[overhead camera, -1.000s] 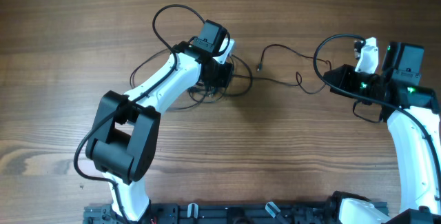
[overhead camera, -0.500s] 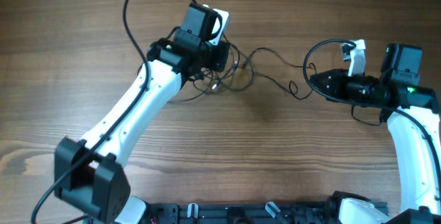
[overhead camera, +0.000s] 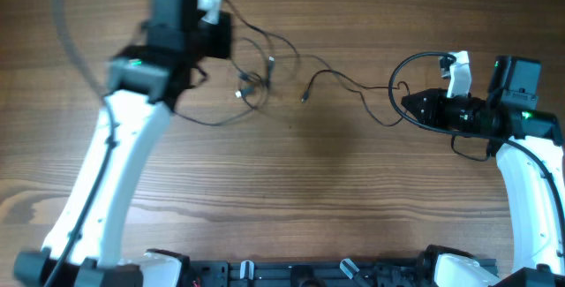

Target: Untangle cables

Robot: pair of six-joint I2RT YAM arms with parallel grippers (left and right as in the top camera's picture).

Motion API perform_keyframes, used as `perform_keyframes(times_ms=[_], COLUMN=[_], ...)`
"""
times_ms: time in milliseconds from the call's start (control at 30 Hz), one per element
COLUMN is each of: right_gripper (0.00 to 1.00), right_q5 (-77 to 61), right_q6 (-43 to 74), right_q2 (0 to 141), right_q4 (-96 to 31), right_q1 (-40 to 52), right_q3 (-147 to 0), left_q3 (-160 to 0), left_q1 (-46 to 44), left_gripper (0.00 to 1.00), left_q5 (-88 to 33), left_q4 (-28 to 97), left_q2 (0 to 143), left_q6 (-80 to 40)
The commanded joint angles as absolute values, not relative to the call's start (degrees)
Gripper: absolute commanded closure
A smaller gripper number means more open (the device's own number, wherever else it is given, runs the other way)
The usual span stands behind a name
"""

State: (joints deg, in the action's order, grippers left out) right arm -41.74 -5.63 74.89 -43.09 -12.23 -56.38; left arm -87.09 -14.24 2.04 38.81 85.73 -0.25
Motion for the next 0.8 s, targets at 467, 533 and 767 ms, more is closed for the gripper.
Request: perform_keyframes(times_ms=[467,533,767], right_gripper=[0.96,0.96,0.96], right_q5=[-18.9,-18.6,-5.4], right_q6=[13.8,15.3,25.1], right_q2=[78.2,78.9,79.1], right_q4=[-43.0,-43.0,-45.5], right_q1=[-31.1,-34.4,-38.8], right_q3=[-57.1,-57.1,-57.1], left_q3=[-89.3,-89.3,-89.3], left_q1=[8.9,9.3,18.2], left_gripper=[0.96,0.96,0.96], left_q5=[-5.3,-5.3,-4.5], left_q4=[38.1,37.6,36.8], left_q2=[78.5,78.5,78.5], left_q6=[0.6,0.9,-0.5])
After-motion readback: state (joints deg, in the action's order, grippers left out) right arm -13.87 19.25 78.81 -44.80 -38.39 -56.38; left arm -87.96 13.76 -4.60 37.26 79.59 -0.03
